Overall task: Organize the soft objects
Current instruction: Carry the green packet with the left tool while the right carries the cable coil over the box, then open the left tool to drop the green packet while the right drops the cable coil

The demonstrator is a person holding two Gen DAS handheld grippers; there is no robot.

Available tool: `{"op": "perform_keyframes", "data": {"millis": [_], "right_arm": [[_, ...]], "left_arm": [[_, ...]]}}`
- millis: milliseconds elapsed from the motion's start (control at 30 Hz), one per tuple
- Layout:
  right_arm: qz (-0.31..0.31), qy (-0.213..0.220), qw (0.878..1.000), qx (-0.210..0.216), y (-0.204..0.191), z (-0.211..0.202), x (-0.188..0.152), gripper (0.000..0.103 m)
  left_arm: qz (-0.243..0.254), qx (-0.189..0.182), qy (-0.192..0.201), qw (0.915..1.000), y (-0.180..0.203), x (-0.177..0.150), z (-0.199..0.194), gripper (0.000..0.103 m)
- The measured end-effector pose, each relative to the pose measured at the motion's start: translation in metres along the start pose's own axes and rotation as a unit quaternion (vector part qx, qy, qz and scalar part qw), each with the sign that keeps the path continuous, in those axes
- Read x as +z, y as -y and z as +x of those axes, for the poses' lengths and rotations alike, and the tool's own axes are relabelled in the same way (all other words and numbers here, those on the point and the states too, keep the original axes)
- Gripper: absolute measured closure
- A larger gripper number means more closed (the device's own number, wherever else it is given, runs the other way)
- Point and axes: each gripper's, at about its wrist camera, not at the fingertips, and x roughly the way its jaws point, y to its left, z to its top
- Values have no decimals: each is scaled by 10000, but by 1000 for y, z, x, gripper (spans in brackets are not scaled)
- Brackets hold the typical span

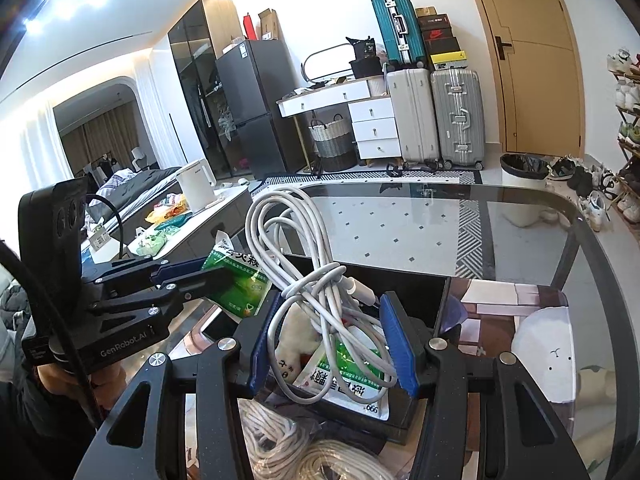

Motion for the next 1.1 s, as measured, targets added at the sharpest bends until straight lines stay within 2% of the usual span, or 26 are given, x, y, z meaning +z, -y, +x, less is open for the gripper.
{"op": "perform_keyframes", "data": {"millis": [333, 800, 1100], "right_arm": [[-15, 6, 10000, 40, 2, 5, 4, 53], [52, -180, 9998, 40, 14, 24, 4, 53], [-68, -275, 9993, -228, 13, 38, 1, 53]], "left_arm": [[177, 149, -153, 9996, 7, 1, 15, 86], [303, -26, -399, 9987, 17, -5, 28, 86], [344, -47, -576, 9977, 21, -10, 36, 85]]}}
